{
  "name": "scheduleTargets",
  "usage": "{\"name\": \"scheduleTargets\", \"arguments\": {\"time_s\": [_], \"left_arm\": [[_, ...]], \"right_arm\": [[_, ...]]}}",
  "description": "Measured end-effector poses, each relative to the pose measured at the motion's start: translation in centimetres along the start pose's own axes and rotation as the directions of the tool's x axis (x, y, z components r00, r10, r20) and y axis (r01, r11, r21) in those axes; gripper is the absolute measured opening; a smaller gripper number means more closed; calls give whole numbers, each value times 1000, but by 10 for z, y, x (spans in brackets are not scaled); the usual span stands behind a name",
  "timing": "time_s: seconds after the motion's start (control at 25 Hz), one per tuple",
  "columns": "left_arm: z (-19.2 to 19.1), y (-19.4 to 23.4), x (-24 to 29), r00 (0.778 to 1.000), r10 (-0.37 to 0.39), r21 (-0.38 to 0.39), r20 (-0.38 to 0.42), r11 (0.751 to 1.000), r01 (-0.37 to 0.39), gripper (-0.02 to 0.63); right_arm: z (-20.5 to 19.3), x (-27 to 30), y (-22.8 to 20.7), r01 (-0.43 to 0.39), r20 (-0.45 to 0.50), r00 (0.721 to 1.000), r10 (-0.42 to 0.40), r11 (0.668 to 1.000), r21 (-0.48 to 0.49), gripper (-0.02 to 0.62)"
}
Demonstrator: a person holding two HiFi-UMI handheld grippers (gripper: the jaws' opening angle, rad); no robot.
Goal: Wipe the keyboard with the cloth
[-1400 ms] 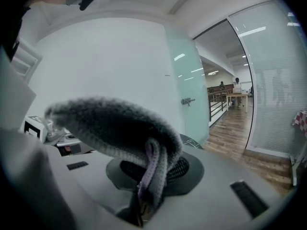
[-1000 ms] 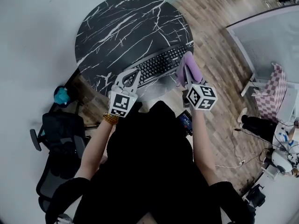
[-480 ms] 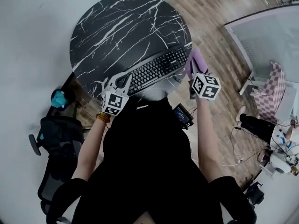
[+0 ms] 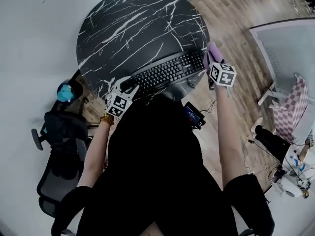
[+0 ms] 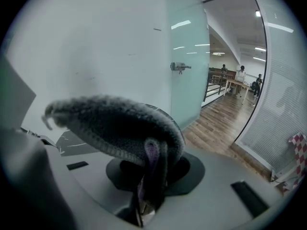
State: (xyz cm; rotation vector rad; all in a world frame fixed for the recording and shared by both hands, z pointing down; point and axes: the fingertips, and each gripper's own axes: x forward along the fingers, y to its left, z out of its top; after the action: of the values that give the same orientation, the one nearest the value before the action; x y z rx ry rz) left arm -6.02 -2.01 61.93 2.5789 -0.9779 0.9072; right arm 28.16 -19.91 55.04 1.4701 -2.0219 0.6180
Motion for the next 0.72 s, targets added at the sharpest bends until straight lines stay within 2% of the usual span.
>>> {"name": "scheduleTargets", "arguments": {"time_s": [0.08, 0.24, 0.4, 0.56, 0.72], "left_arm": [[-9, -3, 8, 999, -10, 34, -33, 999, 11, 226], [-29, -17, 21, 991, -64, 104, -121, 992, 77, 270], [-49, -28, 30, 973, -103, 110, -206, 986, 128, 296], [-56, -32, 36, 967, -107, 106, -231, 985, 134, 301], [-57, -34, 35, 966, -104, 105, -236, 986, 132, 302]], "right_arm": [[-4, 14, -6, -8, -23, 1000, 8, 1000, -17, 72], [-19, 33, -15, -12, -83, 997, 9, 999, -41, 72], [-35, 45, -23, 8, -133, 991, -12, 1000, -30, 72], [-39, 59, -27, 20, -152, 988, -23, 1000, -17, 72], [-48, 72, -20, -15, -191, 981, 16, 1000, 6, 72]]}}
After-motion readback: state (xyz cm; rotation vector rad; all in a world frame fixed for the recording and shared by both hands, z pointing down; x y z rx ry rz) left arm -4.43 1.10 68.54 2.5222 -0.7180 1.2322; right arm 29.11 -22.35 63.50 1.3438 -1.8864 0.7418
